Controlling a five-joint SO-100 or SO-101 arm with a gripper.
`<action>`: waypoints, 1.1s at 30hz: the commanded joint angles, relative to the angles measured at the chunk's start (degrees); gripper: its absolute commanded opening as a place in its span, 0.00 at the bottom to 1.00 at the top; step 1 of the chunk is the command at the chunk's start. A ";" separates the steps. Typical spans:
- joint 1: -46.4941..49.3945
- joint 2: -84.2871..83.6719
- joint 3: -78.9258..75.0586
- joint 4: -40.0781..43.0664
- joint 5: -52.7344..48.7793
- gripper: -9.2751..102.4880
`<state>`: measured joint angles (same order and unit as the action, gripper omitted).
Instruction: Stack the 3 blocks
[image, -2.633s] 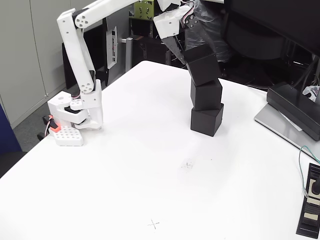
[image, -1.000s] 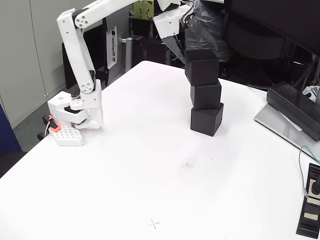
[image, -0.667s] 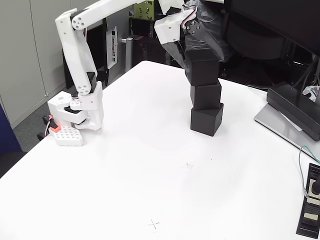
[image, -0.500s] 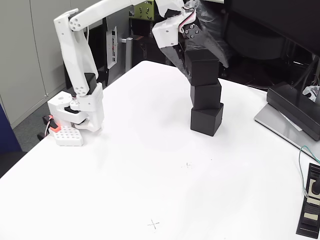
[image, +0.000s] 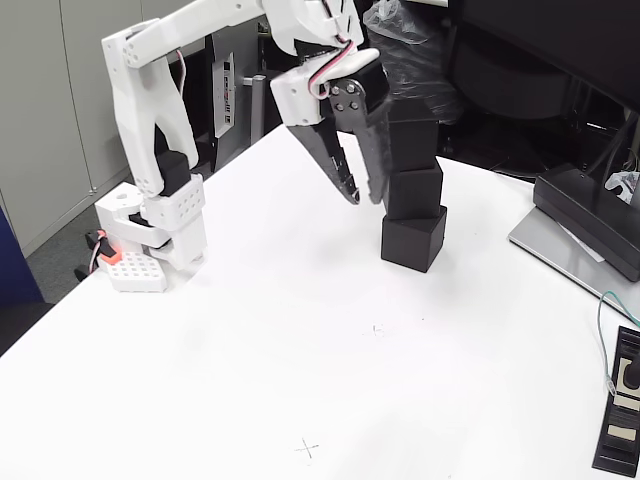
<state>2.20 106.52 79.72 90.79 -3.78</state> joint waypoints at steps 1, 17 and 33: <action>0.97 0.79 -1.32 -0.18 -0.26 0.06; 1.14 7.38 21.71 -15.29 -0.35 0.08; -3.25 44.30 70.93 -53.35 0.35 0.08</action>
<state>-0.44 145.81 145.02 40.96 -3.78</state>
